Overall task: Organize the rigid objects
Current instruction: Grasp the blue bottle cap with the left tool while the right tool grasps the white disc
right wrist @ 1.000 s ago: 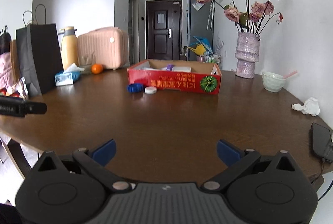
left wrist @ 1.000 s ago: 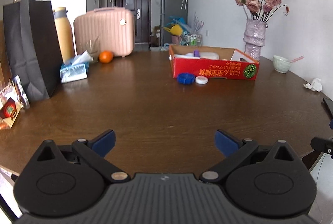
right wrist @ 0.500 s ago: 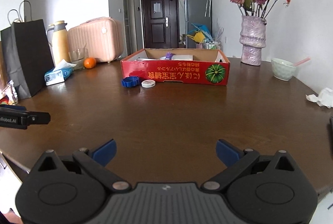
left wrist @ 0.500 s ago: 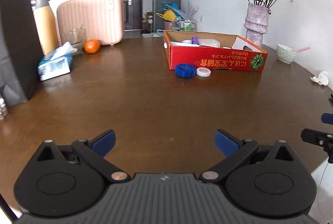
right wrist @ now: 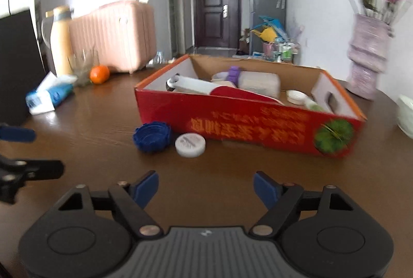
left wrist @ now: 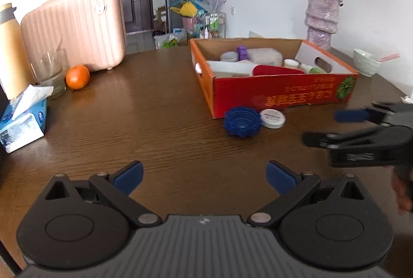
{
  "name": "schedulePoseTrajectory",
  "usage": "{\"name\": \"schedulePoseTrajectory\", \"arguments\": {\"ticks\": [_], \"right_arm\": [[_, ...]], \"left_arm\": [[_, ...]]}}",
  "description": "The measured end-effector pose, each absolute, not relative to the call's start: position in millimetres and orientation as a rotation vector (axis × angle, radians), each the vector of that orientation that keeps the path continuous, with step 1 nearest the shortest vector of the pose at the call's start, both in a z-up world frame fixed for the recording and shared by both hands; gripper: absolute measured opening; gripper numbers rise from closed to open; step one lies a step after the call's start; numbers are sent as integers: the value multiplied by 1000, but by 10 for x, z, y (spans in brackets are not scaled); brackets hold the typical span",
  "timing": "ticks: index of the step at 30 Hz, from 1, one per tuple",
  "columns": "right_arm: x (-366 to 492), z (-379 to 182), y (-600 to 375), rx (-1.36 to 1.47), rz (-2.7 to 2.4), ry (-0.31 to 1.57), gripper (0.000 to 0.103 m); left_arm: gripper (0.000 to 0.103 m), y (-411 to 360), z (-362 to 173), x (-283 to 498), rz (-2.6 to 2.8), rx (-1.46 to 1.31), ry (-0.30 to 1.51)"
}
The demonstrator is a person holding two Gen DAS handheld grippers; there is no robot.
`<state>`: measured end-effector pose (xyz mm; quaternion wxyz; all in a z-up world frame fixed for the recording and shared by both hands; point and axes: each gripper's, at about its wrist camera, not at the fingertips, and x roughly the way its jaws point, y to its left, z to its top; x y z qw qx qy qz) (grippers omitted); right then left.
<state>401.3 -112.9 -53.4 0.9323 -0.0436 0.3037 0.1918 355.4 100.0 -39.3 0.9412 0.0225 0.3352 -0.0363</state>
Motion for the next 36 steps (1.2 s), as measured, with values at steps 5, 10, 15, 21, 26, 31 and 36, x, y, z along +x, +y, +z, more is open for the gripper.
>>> {"name": "schedulePoseTrajectory", "arguments": {"ticks": [5, 10, 15, 21, 26, 31, 36], "right_arm": [[4612, -678, -785, -108, 427, 665, 57], [4701, -772, -801, -97, 422, 655, 39], [4435, -706, -1233, -106, 365, 609, 39], [4063, -661, -1838, -21, 314, 604, 39], [3689, -600, -1989, -63, 340, 565, 39], [3400, -488, -2141, -43, 342, 539, 39], [2953, -434, -2366, 3, 317, 488, 39]], "left_arm": [[103, 1131, -528, 3796, -73, 7, 742], [103, 1080, -631, 4141, -136, -66, 770], [96, 802, -707, 4517, -171, -95, 775], [55, 464, -859, 4692, -78, 47, 699], [55, 453, -725, 4474, -48, -11, 674], [55, 323, -455, 3910, -46, -10, 621], [55, 180, -237, 3066, 0, -24, 510]]}}
